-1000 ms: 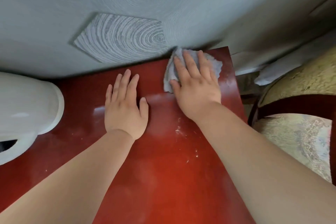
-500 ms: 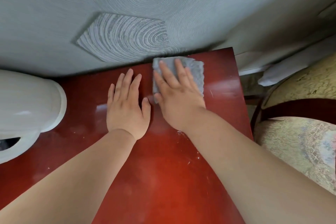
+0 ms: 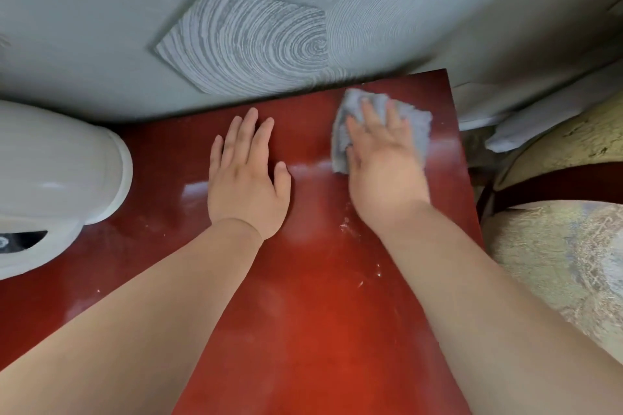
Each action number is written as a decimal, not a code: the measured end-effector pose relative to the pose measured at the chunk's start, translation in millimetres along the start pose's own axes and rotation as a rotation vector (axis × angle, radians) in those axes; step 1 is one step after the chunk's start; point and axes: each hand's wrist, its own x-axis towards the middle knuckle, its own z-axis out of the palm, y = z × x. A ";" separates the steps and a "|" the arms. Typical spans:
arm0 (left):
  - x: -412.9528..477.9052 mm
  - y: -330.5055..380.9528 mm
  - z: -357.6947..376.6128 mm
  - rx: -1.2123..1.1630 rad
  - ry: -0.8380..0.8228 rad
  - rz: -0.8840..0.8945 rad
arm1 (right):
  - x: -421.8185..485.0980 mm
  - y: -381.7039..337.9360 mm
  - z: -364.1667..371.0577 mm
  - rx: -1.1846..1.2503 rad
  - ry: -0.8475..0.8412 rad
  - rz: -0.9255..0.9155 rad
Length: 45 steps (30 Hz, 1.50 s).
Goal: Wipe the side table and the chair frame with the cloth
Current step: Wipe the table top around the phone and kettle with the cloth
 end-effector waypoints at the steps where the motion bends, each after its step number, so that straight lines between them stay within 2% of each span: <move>1: -0.1 0.1 0.1 -0.002 0.006 0.005 | -2.4 -16.7 5.6 0.018 -0.050 -0.105; 3: -0.4 -0.6 0.5 -0.001 0.009 0.013 | -7.1 -37.0 15.3 0.067 -0.087 -0.240; 6: -0.2 -1.1 0.3 -0.008 0.018 0.014 | -5.3 -25.3 14.5 0.004 -0.119 -0.272; 8: -0.5 -0.8 0.3 -0.019 0.025 0.008 | -6.8 3.0 10.9 -0.075 -0.077 -0.176; 11: -1.4 -1.2 0.5 -0.036 0.024 0.009 | -28.8 46.4 2.7 -0.178 0.049 0.063; 13: -1.4 -1.4 0.4 -0.043 0.030 0.010 | -42.5 58.3 0.1 -0.189 0.057 0.201; 15: -1.6 -1.4 -0.5 -0.058 0.035 0.014 | -42.9 50.9 -1.1 -0.182 0.040 0.256; 17: -2.0 -0.5 -0.5 -0.071 0.040 0.016 | -32.9 26.8 1.4 -0.164 0.015 0.210; 21: -4.8 0.2 -1.6 -0.081 0.077 0.021 | -29.8 -37.7 21.1 -0.105 -0.112 -0.171; 23: -6.6 -0.3 -1.0 -0.080 0.079 0.021 | -35.3 -46.6 25.0 -0.054 -0.132 -0.256; 25: -9.2 0.6 -0.6 -0.090 0.082 0.010 | -38.4 -29.9 21.4 -0.054 -0.135 -0.234; 29: -10.3 1.5 -1.0 -0.068 0.047 -0.006 | -48.4 37.3 5.6 -0.156 -0.027 -0.021; 31: -11.9 4.9 -1.5 -0.059 0.000 -0.019 | -54.8 58.8 -0.5 -0.206 0.006 0.014; 35: -49.2 9.4 -3.7 -0.094 -0.087 -0.035 | -53.4 40.1 -6.6 -0.181 -0.045 0.106; 39: -114.0 -3.0 -4.9 0.009 -0.126 0.016 | -45.6 -21.4 10.5 -0.131 -0.109 -0.099; 42: -127.9 -8.9 -2.7 0.023 -0.107 0.016 | -52.8 -66.5 29.2 -0.023 -0.169 -0.239; 45: -127.9 -8.9 1.8 0.028 -0.076 0.012 | -71.2 -68.7 44.3 -0.012 -0.143 -0.360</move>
